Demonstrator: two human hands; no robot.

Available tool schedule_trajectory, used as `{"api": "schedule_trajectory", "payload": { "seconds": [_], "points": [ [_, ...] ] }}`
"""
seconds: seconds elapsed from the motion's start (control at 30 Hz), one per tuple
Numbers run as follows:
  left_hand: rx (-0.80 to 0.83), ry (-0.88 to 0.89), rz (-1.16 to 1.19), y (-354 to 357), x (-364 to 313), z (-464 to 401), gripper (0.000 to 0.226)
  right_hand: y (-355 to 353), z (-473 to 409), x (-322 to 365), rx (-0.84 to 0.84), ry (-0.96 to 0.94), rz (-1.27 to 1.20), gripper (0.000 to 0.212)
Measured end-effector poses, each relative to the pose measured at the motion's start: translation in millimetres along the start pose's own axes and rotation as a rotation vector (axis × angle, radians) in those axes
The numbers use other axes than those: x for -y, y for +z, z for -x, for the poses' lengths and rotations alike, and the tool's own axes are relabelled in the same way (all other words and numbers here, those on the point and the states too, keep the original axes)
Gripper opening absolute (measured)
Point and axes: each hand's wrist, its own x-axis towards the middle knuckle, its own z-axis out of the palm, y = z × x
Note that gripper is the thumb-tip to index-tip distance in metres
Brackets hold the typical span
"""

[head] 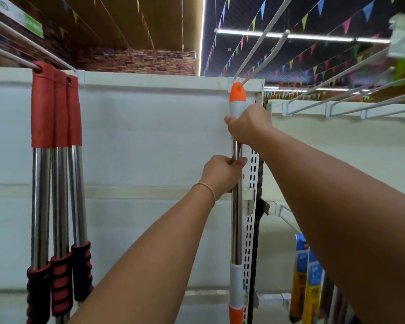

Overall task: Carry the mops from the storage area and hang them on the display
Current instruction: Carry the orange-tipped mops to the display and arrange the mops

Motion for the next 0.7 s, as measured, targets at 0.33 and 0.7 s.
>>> {"api": "schedule_trajectory", "payload": {
  "seconds": [0.33,0.7],
  "points": [
    [0.010,-0.074,0.041,-0.6,-8.1,9.0,0.032,-1.0,-6.2,-13.1,0.030,-0.065,-0.085,0.043],
    [0.190,-0.170,-0.373,-43.9,-4.6,84.3,0.032,23.7,60.9,-31.3,-0.097,-0.298,0.364,0.078]
  ]
}}
